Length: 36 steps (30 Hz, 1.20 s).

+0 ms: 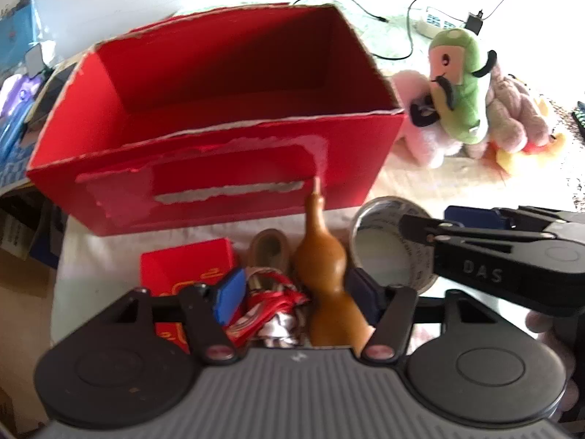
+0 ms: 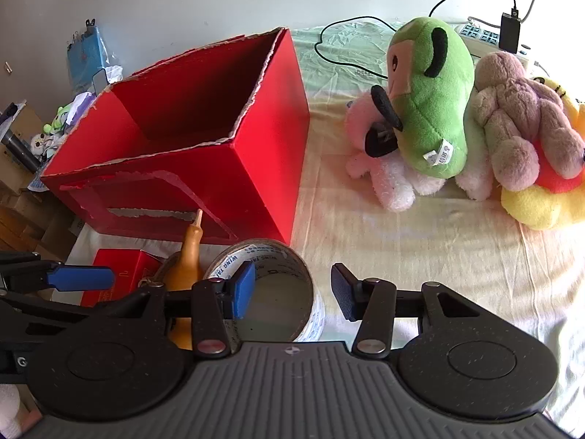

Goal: Organize objects
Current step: 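Grasp the clear packing-tape roll with the right gripper, then lift the tape roll and carry it over the red box with the right gripper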

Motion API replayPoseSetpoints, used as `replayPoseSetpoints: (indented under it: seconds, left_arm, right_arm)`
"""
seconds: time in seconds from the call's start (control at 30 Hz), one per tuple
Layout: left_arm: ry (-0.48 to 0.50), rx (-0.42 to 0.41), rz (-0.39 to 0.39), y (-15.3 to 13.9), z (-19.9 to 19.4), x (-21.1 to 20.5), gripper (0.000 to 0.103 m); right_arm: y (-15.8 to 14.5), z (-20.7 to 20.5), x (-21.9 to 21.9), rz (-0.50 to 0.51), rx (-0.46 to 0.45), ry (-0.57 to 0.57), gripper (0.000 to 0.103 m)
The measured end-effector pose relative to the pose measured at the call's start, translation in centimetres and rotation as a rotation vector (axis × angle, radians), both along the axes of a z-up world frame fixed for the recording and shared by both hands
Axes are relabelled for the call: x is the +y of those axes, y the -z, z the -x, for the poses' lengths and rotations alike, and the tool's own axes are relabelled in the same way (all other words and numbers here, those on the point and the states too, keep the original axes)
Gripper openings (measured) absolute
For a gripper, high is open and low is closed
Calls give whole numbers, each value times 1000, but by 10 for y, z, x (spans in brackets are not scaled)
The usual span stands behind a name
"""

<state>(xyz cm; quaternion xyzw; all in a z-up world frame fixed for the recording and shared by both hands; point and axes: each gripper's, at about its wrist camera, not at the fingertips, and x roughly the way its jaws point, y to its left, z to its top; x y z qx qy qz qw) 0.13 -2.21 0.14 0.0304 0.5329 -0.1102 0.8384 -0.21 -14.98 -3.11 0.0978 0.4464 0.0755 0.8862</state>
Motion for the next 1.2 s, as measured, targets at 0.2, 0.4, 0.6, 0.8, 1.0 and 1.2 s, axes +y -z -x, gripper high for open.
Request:
replayPoseSetpoints:
  seconds: [0.2, 0.4, 0.6, 0.8, 1.0, 1.2]
  left_arm:
    - [1, -26, -43, 0, -6, -4, 54]
    - [33, 2, 14, 3, -12, -4, 41]
    - [73, -11, 41, 4, -12, -13, 38]
    - [120, 4, 113, 6, -11, -21, 37]
    - [150, 44, 170, 12, -11, -31, 34]
    - [170, 9, 186, 5, -7, -42, 20]
  right_arm:
    - [5, -5, -5, 10, 16, 24, 49]
    - [16, -12, -8, -25, 76, 20, 37]
    - [29, -15, -15, -66, 150, 39, 15]
    - [21, -4, -22, -75, 100, 56, 14]
    - [11, 6, -36, -93, 30, 80, 14]
    - [2, 12, -48, -111, -16, 107, 14]
